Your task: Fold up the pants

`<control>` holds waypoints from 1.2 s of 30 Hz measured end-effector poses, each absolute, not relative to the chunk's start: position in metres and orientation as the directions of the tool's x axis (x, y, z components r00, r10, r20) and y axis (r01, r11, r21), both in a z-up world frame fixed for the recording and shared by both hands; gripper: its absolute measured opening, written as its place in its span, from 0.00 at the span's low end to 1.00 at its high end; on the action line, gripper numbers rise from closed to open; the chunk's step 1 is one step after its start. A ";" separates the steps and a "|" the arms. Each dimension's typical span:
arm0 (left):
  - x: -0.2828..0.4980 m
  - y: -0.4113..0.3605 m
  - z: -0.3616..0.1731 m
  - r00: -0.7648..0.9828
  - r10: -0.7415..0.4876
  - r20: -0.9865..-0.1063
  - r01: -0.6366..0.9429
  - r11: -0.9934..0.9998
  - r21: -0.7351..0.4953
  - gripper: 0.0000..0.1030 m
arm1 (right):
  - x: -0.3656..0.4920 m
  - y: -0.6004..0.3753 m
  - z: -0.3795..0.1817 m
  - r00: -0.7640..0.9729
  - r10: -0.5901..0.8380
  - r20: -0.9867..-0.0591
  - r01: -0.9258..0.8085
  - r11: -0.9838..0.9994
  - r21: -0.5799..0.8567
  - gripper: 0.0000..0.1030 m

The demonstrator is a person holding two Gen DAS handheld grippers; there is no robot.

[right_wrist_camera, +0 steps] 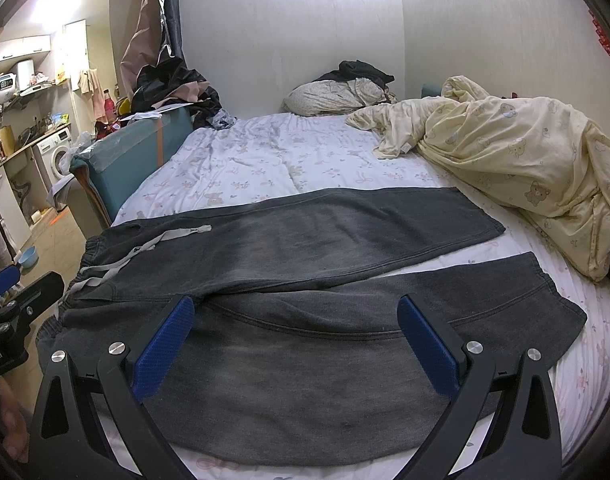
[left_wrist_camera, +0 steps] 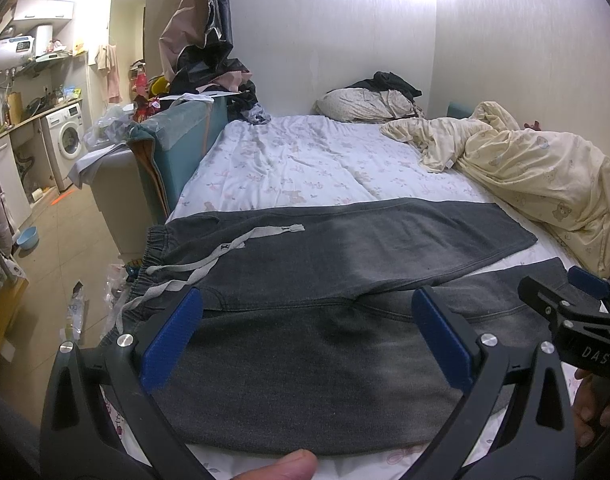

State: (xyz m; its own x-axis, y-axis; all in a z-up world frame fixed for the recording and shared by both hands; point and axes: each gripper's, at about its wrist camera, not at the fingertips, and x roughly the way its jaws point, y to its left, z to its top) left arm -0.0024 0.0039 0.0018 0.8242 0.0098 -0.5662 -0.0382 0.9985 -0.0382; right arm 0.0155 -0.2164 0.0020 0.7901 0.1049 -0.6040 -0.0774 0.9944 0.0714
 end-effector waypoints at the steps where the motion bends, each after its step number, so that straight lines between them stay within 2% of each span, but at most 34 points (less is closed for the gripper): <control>1: -0.002 0.004 0.002 0.825 0.010 -0.566 -0.038 0.999 -0.038 1.00 | 0.016 -0.216 0.002 0.790 0.105 -0.604 -0.078 0.994 0.071 1.00; 36: -0.001 0.006 0.012 0.821 0.014 -0.570 -0.041 0.999 -0.035 1.00 | 0.016 -0.211 -0.007 0.782 0.110 -0.613 -0.086 0.994 0.069 1.00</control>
State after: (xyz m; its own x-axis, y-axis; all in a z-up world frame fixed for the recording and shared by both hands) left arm -0.0005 0.0063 0.0120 0.8213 0.0138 -0.5703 -0.0411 0.9985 -0.0351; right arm 0.0162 -0.2105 -0.0069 0.7825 0.1098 -0.6130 -0.0858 0.9940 0.0686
